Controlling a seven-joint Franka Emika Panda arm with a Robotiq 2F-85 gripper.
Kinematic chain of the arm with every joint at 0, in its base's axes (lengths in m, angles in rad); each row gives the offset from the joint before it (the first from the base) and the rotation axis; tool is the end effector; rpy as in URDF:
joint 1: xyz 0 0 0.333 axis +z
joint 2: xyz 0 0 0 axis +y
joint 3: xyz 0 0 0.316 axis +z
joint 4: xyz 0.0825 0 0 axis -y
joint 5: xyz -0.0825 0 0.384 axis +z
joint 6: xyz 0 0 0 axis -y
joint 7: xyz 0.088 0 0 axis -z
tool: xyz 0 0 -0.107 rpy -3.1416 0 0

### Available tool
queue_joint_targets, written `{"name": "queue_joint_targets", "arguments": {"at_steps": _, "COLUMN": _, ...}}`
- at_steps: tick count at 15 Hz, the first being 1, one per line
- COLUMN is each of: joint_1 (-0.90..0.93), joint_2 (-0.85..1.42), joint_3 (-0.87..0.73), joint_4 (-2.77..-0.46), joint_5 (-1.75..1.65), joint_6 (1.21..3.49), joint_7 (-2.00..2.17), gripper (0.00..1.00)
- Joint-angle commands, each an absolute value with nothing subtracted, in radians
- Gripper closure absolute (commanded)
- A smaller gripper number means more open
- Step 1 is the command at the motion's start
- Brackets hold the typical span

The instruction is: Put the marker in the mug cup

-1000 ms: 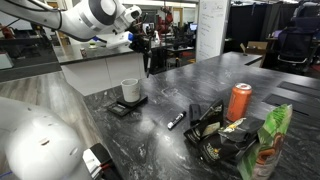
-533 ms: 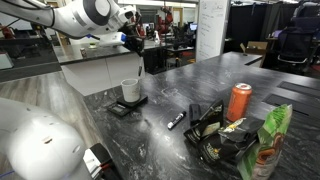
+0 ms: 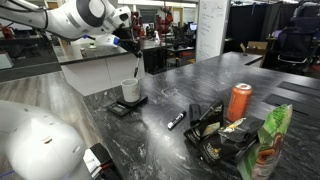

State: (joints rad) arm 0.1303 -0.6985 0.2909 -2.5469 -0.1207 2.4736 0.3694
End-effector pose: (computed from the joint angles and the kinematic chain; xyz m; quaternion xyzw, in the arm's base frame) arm 0.3516 0.1754 0.5548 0.9447 0.0550 0.3224 0.0251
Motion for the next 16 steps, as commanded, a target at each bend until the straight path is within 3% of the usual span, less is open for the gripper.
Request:
{"name": "queue_joint_targets", "arguments": {"at_steps": 1, "joint_1": 0.107, "joint_2": -0.712, "joint_3": 0.295, "joint_4": -2.591, "joint_5": -0.089, "joint_6": 2.465, "joint_7": 0.382, "gripper": 0.97}}
{"name": "queue_joint_targets", "arguments": {"at_steps": 12, "joint_1": 0.136, "joint_2": -0.697, "joint_3": 0.285, "joint_4": -2.647, "joint_5": -0.013, "joint_6": 2.445, "joint_7": 0.367, "gripper": 0.97}}
{"name": "queue_joint_targets", "arguments": {"at_steps": 13, "joint_1": 0.138, "joint_2": -0.696, "joint_3": 0.284, "joint_4": -2.648, "joint_5": -0.008, "joint_6": 2.442, "joint_7": 0.366, "gripper": 0.88}}
{"name": "queue_joint_targets", "arguments": {"at_steps": 14, "joint_1": 0.137, "joint_2": -0.697, "joint_3": 0.285, "joint_4": -2.649, "joint_5": -0.006, "joint_6": 2.437, "joint_7": 0.368, "gripper": 0.64}}
{"name": "queue_joint_targets", "arguments": {"at_steps": 16, "joint_1": 0.135, "joint_2": -0.699, "joint_3": 0.290, "joint_4": -2.648, "joint_5": -0.009, "joint_6": 2.428, "joint_7": 0.369, "gripper": 0.60}}
